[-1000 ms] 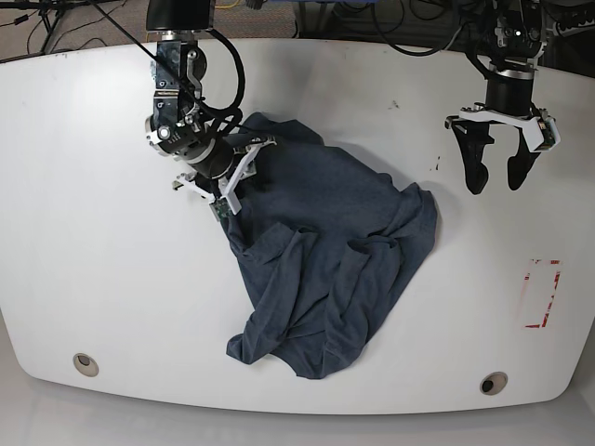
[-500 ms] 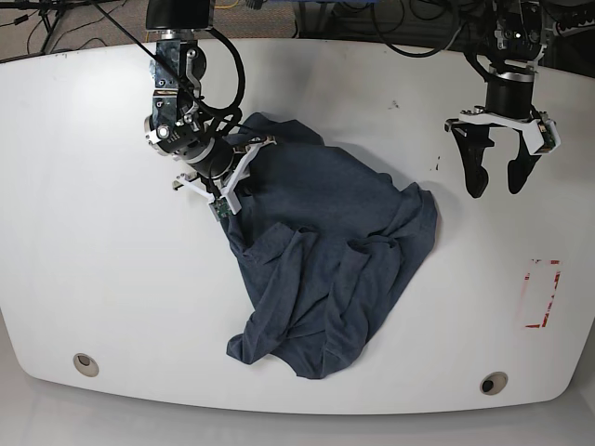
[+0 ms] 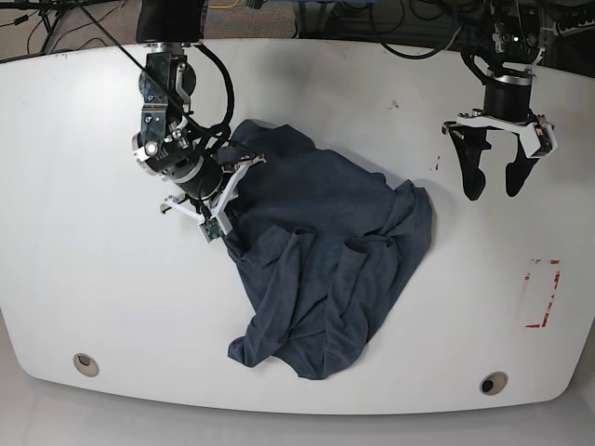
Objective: Fold the T-shirt properly
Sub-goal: 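Drag the gripped T-shirt edge with the right gripper away from the shirt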
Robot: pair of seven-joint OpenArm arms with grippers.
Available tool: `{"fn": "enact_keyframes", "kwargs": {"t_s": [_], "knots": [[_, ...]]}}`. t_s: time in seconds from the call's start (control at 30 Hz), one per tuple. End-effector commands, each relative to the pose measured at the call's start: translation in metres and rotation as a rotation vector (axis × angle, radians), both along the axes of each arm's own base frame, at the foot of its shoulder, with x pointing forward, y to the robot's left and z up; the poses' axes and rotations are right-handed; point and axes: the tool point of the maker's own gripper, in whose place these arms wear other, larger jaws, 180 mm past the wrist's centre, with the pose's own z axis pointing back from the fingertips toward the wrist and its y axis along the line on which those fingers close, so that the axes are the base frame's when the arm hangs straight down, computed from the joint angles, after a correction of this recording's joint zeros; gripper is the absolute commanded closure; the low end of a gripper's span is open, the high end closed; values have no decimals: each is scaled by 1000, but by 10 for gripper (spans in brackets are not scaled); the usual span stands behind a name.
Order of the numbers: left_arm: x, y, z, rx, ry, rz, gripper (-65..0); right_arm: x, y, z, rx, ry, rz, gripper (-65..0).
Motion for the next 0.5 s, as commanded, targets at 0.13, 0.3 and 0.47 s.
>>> {"fn": "enact_keyframes", "kwargs": {"t_s": [0.13,0.3,0.47], "knots": [[0,1,12,1,-47,1,-386,27,-7,36,-11,-119,5,-9],[6,-2,13,-6,-59,-1,-389,11,9,28,8,-96,36,-16],[10,-8,13,-21,-55,-15,-389,-1,16,28,19,-90,49,-28]]}}
